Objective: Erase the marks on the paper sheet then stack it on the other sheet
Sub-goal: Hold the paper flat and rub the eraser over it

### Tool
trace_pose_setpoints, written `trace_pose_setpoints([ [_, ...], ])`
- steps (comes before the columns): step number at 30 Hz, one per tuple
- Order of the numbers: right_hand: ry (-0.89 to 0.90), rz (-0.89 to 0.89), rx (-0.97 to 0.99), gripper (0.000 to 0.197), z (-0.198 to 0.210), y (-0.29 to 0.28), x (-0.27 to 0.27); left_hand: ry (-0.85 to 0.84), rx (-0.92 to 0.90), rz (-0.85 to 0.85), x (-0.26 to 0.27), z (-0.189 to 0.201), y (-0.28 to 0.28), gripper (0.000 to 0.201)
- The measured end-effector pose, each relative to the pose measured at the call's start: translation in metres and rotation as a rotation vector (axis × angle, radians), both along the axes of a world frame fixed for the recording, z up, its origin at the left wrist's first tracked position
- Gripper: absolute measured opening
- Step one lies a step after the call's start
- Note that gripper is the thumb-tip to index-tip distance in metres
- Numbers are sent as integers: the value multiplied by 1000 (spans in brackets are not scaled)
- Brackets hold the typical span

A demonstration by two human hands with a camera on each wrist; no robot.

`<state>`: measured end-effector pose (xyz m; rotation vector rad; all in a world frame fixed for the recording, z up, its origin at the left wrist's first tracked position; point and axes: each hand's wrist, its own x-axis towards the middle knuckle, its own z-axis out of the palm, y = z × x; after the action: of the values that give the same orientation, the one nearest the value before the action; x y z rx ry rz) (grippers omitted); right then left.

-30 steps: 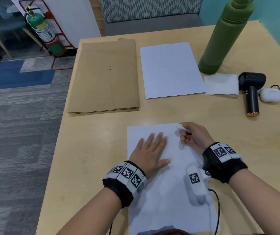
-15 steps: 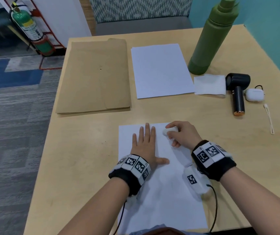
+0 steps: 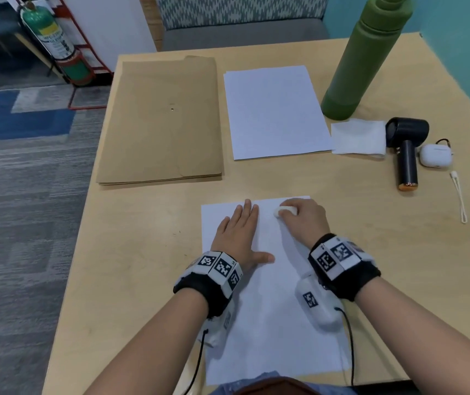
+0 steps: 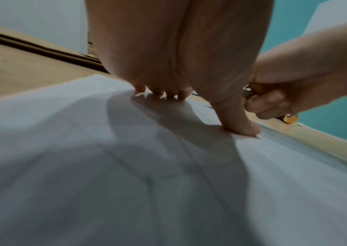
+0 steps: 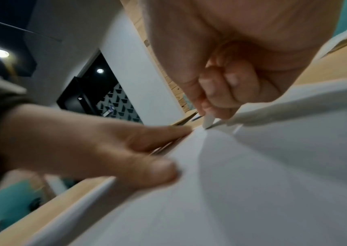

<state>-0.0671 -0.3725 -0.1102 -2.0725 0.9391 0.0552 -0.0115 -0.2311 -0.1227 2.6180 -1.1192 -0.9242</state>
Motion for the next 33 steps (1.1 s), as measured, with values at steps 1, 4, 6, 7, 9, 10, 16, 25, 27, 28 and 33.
trace_pose_setpoints([
  [1,15,33,-4,25,-1,10,-4,2,-2,3,0,0,0,110],
  [4,69,155,48,29,-1,33,-15,6,-8,5,-2,0,-1,112],
  [6,49,135,55,26,0,25,-13,6,-7,-1,-2,0,0,113],
  [7,29,79,51,25,0,17,-10,5,-2,-2,-2,0,0,114],
  [9,-7,-67,39,25,3,7,-4,4,4,-6,-1,0,0,114],
  [10,-11,-96,28,25,3,9,-3,4,5,-7,-1,0,0,114],
  [16,53,53,39,28,1,32,-5,-4,-1,-1,-2,-1,0,111],
  [25,49,32,63,30,-1,35,-11,12,14,-38,1,1,0,111],
  [27,32,14,83,21,1,16,-11,29,45,-71,3,5,1,110],
  [28,19,-2,83,15,3,5,-11,40,55,-75,4,7,0,109],
  [33,21,30,57,14,5,-10,-12,48,7,20,-3,7,-14,109],
])
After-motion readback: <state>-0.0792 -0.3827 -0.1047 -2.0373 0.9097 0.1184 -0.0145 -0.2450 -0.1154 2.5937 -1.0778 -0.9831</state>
